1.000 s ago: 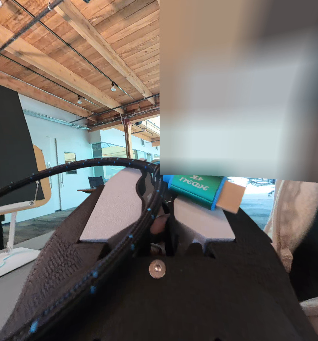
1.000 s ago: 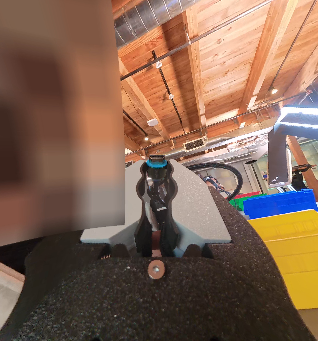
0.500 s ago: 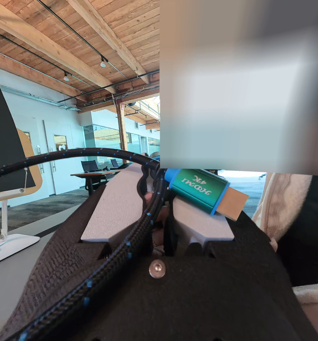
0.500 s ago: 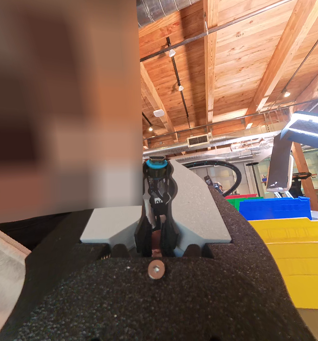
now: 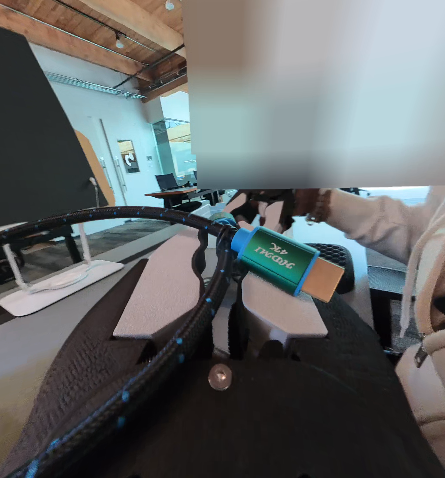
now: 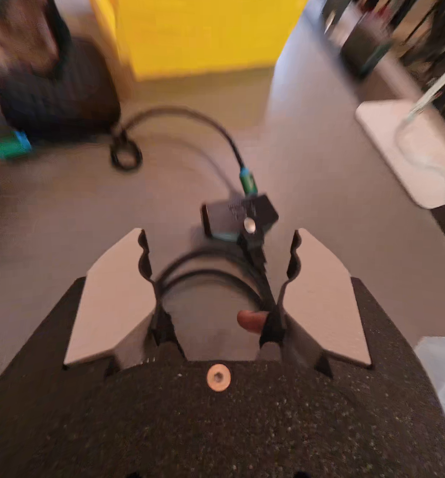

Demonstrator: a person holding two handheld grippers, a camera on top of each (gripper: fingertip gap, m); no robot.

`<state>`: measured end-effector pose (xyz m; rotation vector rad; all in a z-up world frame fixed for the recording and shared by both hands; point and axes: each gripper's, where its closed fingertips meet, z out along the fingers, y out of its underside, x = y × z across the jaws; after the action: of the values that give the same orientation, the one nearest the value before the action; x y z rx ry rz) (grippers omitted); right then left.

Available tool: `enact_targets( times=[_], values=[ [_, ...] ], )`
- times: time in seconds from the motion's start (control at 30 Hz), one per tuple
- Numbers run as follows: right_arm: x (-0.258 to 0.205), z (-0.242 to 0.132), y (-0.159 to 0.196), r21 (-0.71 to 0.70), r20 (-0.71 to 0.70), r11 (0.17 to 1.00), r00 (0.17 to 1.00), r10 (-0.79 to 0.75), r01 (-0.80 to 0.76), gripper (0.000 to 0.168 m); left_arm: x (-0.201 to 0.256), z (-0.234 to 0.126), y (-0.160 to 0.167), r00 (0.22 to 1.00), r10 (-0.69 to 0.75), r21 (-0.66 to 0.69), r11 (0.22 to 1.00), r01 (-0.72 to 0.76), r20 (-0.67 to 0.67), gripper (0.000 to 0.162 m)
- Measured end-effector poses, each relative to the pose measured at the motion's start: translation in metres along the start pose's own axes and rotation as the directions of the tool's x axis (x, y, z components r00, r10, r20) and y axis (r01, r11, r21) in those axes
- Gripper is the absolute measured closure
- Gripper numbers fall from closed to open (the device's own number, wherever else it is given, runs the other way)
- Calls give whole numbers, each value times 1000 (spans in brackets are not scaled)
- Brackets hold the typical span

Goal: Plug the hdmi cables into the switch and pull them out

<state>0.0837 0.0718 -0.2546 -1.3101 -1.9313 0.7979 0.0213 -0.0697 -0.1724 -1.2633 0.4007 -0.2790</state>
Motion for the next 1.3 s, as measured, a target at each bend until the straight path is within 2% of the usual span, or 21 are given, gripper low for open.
enact_targets(
  times=[0.1, 0.17, 0.3, 0.4, 0.43, 0.53, 0.63, 0.77, 0.9, 1.07, 1.1, 1.2, 1.3],
  values=[
    [15, 23, 19, -150, 76, 983, 993, -92, 103, 65, -2, 5, 14, 1000, -26, -39, 999, 26, -14, 141],
    [15, 39, 22, -211, 189, 970, 978, -83, 123, 81, -4, 9, 23, 1000, -14, -81, 997, 13, -14, 141],
    [38, 59, 57, -441, 260, 889, 966, -7, 125, 103, 0, 12, 31, 999, 10, -117, 993, -14, -40, 141],
    [28, 70, 67, -461, 322, 871, 947, -11, 167, 100, -1, 14, 38, 999, -5, -124, 992, -1, -45, 141],
    [25, 74, 68, -452, 322, 872, 946, -37, 188, 97, -2, 14, 40, 999, -14, -124, 992, 8, -46, 141],
    [14, 78, 58, -331, 342, 923, 937, -74, 194, 127, -7, 16, 46, 999, -34, -143, 989, 29, -30, 141],
    [2, 79, 50, -135, 350, 958, 917, -194, 254, 129, -13, 17, 56, 1000, -14, -203, 979, 13, -3, 141],
    [-7, 67, 29, 126, 327, 975, 920, -217, 185, 129, -10, 20, 73, 996, -77, -325, 944, 56, -51, 142],
    [-15, 57, 20, 218, 319, 955, 911, -262, 199, 130, -11, 24, 88, 996, -88, -428, 901, 70, -22, 142],
    [-22, 49, 5, 297, 320, 934, 901, -293, 198, 130, -19, 23, 110, 997, 56, -591, 807, -18, 47, 142],
    [-24, 47, 1, 318, 325, 929, 898, -296, 191, 130, -15, 25, 107, 998, 62, -566, 824, -39, 21, 142],
    [-28, 45, -1, 337, 315, 916, 892, -325, 215, 131, 5, 34, 78, 994, -13, -347, 938, -24, -105, 142],
    [-31, 40, -4, 364, 312, 902, 882, -353, 232, 131, -4, 32, 74, 994, -82, -314, 948, 56, -71, 142]
  ],
)
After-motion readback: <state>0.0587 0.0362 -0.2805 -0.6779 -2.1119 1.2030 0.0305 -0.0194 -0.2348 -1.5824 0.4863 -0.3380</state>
